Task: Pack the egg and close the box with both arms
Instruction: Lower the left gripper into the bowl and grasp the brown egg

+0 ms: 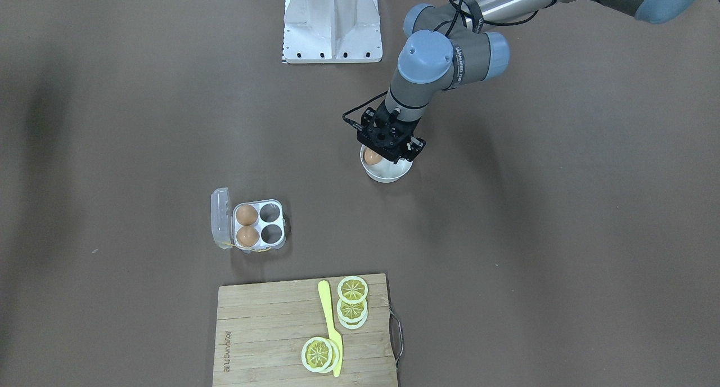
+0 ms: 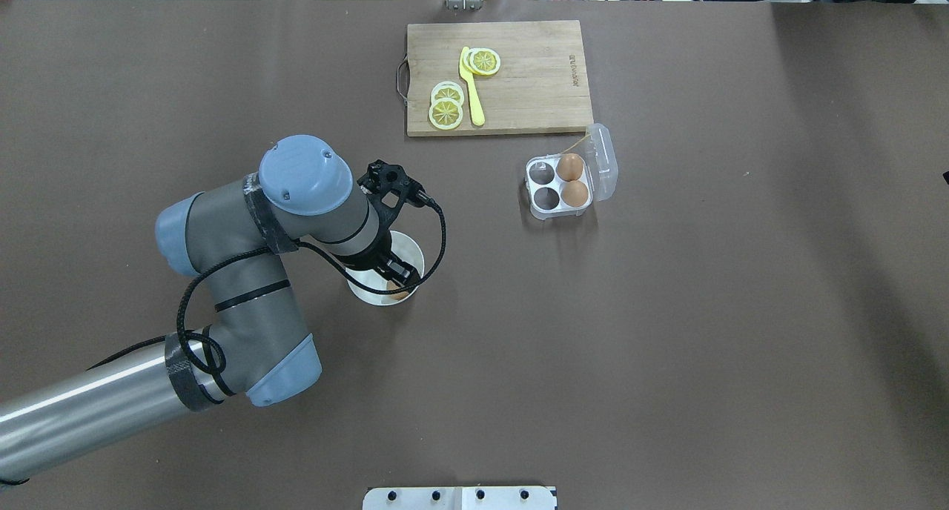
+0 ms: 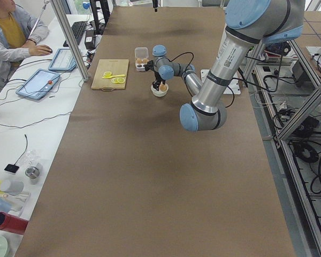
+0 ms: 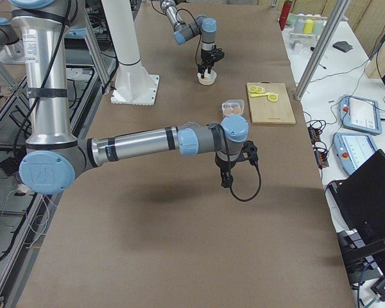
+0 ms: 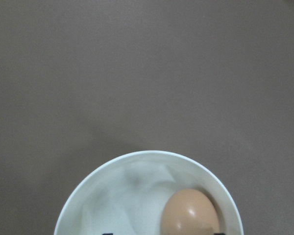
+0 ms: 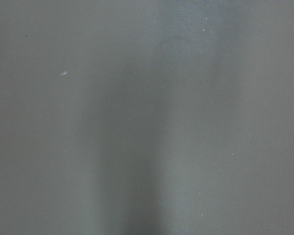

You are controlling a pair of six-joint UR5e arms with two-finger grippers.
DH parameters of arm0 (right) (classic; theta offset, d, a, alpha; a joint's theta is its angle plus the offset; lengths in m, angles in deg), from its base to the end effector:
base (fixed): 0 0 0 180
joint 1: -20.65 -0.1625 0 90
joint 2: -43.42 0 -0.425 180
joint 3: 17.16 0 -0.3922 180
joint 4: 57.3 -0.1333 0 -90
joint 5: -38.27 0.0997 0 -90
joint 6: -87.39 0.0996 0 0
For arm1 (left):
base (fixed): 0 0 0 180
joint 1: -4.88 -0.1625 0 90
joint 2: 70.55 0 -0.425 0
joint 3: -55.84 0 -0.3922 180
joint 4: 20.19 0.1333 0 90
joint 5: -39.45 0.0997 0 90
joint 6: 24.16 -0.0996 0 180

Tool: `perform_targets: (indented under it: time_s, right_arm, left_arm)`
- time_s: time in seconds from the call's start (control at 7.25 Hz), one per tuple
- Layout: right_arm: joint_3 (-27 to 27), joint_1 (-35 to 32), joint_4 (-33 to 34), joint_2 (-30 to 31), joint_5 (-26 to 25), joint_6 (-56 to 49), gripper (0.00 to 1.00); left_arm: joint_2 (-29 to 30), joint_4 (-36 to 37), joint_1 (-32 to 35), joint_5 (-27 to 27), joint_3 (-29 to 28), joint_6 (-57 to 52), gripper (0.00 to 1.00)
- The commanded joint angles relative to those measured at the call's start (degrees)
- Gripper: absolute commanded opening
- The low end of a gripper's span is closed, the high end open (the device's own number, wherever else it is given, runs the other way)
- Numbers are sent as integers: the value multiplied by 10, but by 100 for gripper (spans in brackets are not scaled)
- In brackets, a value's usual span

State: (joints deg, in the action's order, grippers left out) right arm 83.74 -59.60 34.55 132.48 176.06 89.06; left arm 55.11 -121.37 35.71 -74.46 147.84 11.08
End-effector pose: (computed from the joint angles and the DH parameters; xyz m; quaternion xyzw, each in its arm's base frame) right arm -0.0261 -0.5035 0.5556 0.0391 -0.4094 -0.0994 0.9061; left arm 0.5469 -0.4347 0.2531 0.1364 0.4249 0.2685 0.8537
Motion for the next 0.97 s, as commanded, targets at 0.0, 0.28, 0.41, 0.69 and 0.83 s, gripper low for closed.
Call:
perform_targets:
  time_s: [0.0,0.28,0.41,0.69,0.83]
  right_arm:
    - [0,0,0,1,-1,0,100]
    - [0,0,0,1,-1,0,100]
    - [0,0,0,1,-1,0,100]
    - [0,0,0,2,-1,1,100]
    - [0,0,0,2,-1,2,100]
  left_arm:
    - [1,-1,-3,1,-2,6,71]
    - [11,-3,-5,1,-15,11,70]
    - [13,-9,-5,1,-22,12,70]
    - [13,-9,-4,0,-22,11,66]
    - [12,-9,-4,1,-23,11,63]
